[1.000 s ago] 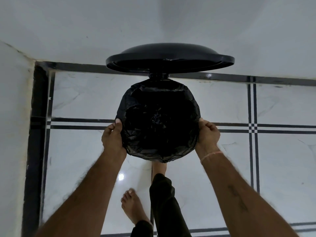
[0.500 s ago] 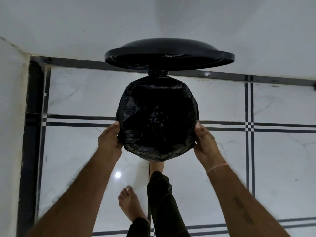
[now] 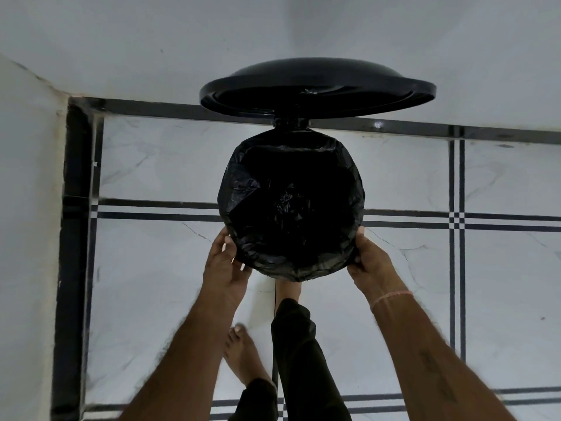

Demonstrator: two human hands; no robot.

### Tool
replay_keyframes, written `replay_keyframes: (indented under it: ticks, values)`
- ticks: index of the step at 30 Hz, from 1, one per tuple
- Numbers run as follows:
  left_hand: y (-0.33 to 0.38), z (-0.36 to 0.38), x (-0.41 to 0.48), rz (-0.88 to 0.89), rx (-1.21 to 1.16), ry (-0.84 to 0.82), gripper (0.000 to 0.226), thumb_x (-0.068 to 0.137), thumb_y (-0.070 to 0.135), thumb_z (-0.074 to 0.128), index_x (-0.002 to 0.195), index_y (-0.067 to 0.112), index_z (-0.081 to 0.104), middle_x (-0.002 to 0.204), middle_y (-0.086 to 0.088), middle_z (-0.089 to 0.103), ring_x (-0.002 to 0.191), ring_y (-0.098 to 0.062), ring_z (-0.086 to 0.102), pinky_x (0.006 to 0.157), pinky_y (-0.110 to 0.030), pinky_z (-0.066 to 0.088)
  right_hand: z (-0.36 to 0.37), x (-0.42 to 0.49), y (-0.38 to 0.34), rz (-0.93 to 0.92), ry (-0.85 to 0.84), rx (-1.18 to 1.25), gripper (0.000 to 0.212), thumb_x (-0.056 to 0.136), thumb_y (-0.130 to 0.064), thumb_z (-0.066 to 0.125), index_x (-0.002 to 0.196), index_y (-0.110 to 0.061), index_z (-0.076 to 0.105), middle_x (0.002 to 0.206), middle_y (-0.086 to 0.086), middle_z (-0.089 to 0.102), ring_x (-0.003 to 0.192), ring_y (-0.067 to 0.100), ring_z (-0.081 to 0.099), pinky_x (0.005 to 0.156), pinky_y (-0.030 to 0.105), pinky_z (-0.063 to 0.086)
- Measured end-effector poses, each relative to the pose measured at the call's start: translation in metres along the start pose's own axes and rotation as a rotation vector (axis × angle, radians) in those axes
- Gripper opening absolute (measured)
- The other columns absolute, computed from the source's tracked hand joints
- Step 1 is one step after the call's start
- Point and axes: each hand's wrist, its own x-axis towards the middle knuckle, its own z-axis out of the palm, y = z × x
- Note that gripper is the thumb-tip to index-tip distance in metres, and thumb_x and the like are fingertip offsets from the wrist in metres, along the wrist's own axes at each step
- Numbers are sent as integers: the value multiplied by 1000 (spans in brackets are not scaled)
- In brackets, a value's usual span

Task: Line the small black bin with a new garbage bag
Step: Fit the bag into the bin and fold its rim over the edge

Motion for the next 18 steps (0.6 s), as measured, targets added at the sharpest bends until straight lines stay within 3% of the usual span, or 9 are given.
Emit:
replay_keyframes:
  ticks: [2,4,5,7,9,14,18]
  values:
    - [-4,-3,0,-12,-20,13,51,94,34,64,143,18,59,137,-8,67,126,-28,63,100,-45,54,-1,-3,-2,-2,35,-79,36,99,-38,69,72,-15,60,61,-4,52,43,7,39,39,17,38]
    - [-6,-6,1,0,-29,17,63,87,38,70,143,11,59,140,-13,65,128,-31,63,103,-45,54,2,-5,-6,-10,67,-146,39,101,-35,67,70,-15,54,56,-3,49,36,5,36,33,17,29]
    - [-7,-7,2,8,-20,13,59,89,39,70,140,9,61,139,-14,65,125,-30,65,100,-42,57,4,-6,-9,-8,68,-163,36,102,-32,67,72,-14,56,59,-1,53,35,5,41,32,16,30]
    - [-6,-7,7,-5,28,83,33,98,35,64,120,11,69,120,-8,71,99,-18,71,71,-22,61,7,-7,-12,6,81,-151,29,101,-26,69,78,-12,60,67,3,60,38,5,49,33,15,38]
    - [-5,-4,12,-28,45,150,13,103,26,60,101,17,68,95,0,68,74,-8,59,47,-13,48,5,-5,-13,12,99,-102,26,100,-22,71,79,-11,61,73,6,64,46,9,53,38,14,47]
    - [0,-1,15,-28,185,236,7,102,22,64,97,17,66,84,1,64,62,-9,50,38,-14,37,-3,-4,-15,-7,75,-48,21,102,-14,67,82,-8,64,84,8,68,70,16,63,47,16,56]
    - [8,-4,20,-30,109,252,12,99,18,68,108,9,68,99,-6,69,80,-13,63,48,-13,54,-4,-4,-17,25,51,18,20,103,-7,63,83,-5,65,72,6,74,79,17,67,50,19,59]
